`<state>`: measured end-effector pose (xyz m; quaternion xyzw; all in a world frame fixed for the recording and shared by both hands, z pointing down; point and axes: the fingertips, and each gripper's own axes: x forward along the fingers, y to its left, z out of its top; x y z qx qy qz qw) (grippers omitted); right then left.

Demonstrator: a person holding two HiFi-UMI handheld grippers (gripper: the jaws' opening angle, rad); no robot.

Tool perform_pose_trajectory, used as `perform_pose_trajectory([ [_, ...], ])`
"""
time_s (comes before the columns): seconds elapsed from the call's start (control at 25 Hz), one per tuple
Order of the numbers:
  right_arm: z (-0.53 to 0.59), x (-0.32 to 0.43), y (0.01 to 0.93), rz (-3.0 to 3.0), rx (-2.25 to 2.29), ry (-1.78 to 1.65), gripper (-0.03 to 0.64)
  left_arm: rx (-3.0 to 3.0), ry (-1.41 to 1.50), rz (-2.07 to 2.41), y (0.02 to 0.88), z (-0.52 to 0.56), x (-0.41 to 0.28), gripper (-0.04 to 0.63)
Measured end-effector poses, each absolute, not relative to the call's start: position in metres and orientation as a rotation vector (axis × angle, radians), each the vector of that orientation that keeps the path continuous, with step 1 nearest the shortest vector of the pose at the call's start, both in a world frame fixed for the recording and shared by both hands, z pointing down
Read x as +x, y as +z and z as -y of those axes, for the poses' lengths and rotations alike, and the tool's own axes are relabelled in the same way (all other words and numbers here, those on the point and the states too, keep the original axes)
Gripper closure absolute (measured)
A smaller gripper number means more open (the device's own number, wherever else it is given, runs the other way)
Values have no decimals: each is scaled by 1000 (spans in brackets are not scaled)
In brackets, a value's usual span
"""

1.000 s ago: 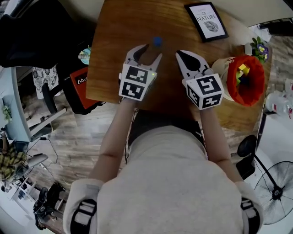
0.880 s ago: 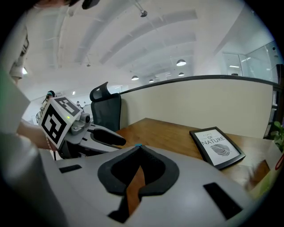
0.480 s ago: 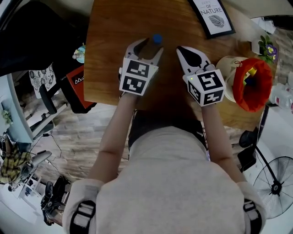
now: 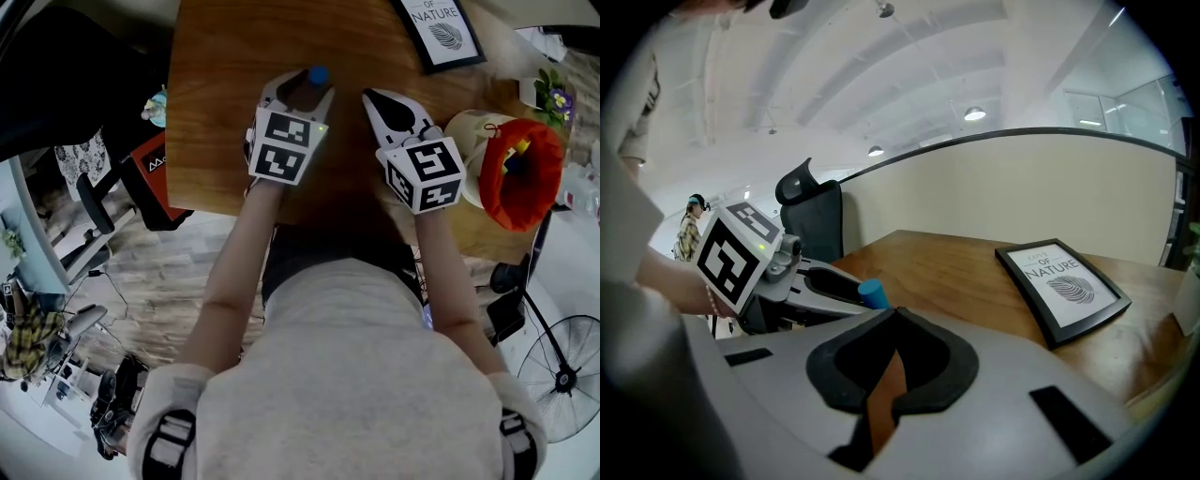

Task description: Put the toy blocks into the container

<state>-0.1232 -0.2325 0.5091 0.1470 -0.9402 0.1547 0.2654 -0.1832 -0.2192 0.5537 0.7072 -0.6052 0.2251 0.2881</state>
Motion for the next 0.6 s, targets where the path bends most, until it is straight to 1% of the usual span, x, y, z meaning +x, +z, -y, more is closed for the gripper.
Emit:
perform_pose_trajectory([
  [0.24, 236, -118, 509, 2538, 421, 426, 606, 1886, 640, 1635, 556, 222, -189, 449],
  [0.6, 239, -105, 500, 2557, 493, 432, 606, 1897, 666, 1639, 551, 217, -181, 456],
])
